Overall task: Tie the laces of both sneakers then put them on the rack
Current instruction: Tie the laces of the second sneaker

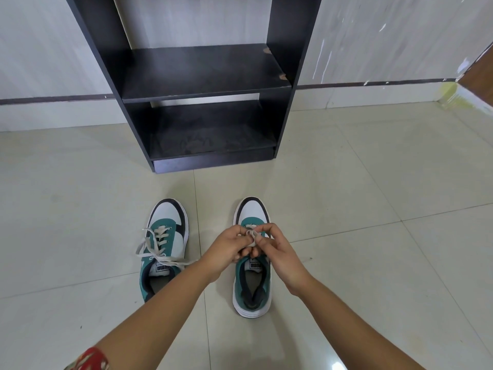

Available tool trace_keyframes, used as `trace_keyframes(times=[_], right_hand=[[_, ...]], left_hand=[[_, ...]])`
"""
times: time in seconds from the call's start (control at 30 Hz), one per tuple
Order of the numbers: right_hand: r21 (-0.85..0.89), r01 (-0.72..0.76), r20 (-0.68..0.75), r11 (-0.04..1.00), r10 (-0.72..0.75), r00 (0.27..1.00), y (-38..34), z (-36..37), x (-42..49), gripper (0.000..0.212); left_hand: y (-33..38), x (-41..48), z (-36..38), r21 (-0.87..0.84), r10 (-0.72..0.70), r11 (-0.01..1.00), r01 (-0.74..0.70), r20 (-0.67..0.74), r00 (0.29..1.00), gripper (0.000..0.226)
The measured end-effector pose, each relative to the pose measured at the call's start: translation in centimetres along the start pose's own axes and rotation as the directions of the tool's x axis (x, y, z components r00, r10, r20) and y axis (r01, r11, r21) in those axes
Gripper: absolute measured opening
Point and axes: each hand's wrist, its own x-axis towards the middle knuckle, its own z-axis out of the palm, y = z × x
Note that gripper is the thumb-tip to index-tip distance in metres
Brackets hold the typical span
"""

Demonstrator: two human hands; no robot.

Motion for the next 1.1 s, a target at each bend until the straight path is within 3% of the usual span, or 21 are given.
trace_keyframes(times=[0.17, 0.2, 0.23, 0.27, 0.33, 0.4, 0.47, 0.57, 0.67, 0.73, 0.83, 0.9, 0.93, 1.03, 1.1], right_hand=[[0.112, -0.07, -0.164, 0.991, 0.088, 0.983, -0.3, 0.2, 0.3, 0.01], [0.148, -0.095, -0.181, 0.984, 0.122, 0.976, -0.2, 0.2, 0.5, 0.01], [0.177, -0.118, -0.186, 0.977, 0.151, 0.971, -0.2, 0.1, 0.7, 0.009], [0.194, -0.141, -0.185, 0.971, 0.178, 0.967, -0.2, 0.0, 0.9, 0.009], [0.213, -0.19, -0.171, 0.958, 0.228, 0.959, -0.3, -0.2, 1.3, 0.008], [0.232, -0.229, -0.148, 0.945, 0.267, 0.952, -0.4, -0.4, 1.6, 0.005], [0.229, -0.259, -0.129, 0.938, 0.293, 0.947, -0.5, -0.4, 1.7, 0.004], [0.216, -0.285, -0.096, 0.934, 0.311, 0.946, -0.7, -0.5, 1.7, 0.006], [0.236, -0.263, -0.06, 0.936, 0.284, 0.957, -0.8, -0.4, 1.4, 0.01], [0.309, -0.218, -0.061, 0.926, 0.248, 0.967, -0.7, -0.4, 1.2, 0.008], [0.365, -0.169, -0.087, 0.916, 0.214, 0.973, -0.4, -0.1, 0.6, 0.014], [0.339, -0.148, -0.096, 0.929, 0.19, 0.977, -0.2, 0.2, 0.3, 0.027], [0.311, -0.129, -0.109, 0.942, 0.171, 0.979, -0.1, 0.4, 0.1, 0.031], [0.004, -0.039, -0.207, 0.999, 0.039, 0.977, 0.5, 0.4, -0.4, 0.032], [-0.254, -0.001, -0.246, 0.967, -0.063, 0.967, 1.4, 0.2, -0.6, 0.027]], left_hand=[[-0.2, -0.1, -0.2, -0.05, 0.046, 0.998, -0.046, -0.005, 0.999, 0.01], [-0.3, 0.0, -0.4, 0.023, 0.107, 0.994, -0.106, -0.026, 0.994, 0.008], [-0.5, 0.1, -0.8, 0.199, 0.205, 0.961, -0.189, -0.059, 0.977, 0.009], [-0.9, 0.2, -1.1, 0.444, 0.317, 0.859, -0.255, -0.07, 0.946, 0.009], [-1.3, 0.4, -1.6, 0.808, 0.519, 0.505, -0.304, -0.003, 0.854, 0.008], [-1.4, 0.5, -1.8, 0.89, 0.628, 0.247, -0.382, 0.154, 0.763, 0.013], [-1.5, 0.6, -1.9, 0.886, 0.636, 0.055, -0.461, 0.325, 0.7, 0.022], [-1.2, 0.6, -1.8, 0.866, 0.612, -0.134, -0.482, 0.455, 0.647, 0.023], [-0.8, 0.5, -1.6, 0.862, 0.621, -0.192, -0.47, 0.478, 0.622, 0.032], [-0.5, 0.1, -1.3, 0.88, 0.622, -0.064, -0.471, 0.404, 0.671, 0.029], [-0.4, 0.1, -0.8, 0.841, 0.448, 0.467, -0.274, 0.042, 0.893, 0.007], [-0.3, 0.7, -0.7, 0.649, 0.254, 0.752, -0.118, -0.12, 0.96, 0.013], [-0.1, 0.8, -0.7, 0.536, 0.151, 0.843, -0.041, -0.161, 0.975, 0.019], [0.4, 0.9, -1.0, 0.177, -0.1, 0.975, 0.138, -0.208, 0.973, 0.023], [0.5, 0.6, -1.3, 0.087, -0.138, 0.983, 0.159, -0.214, 0.967, 0.02]])
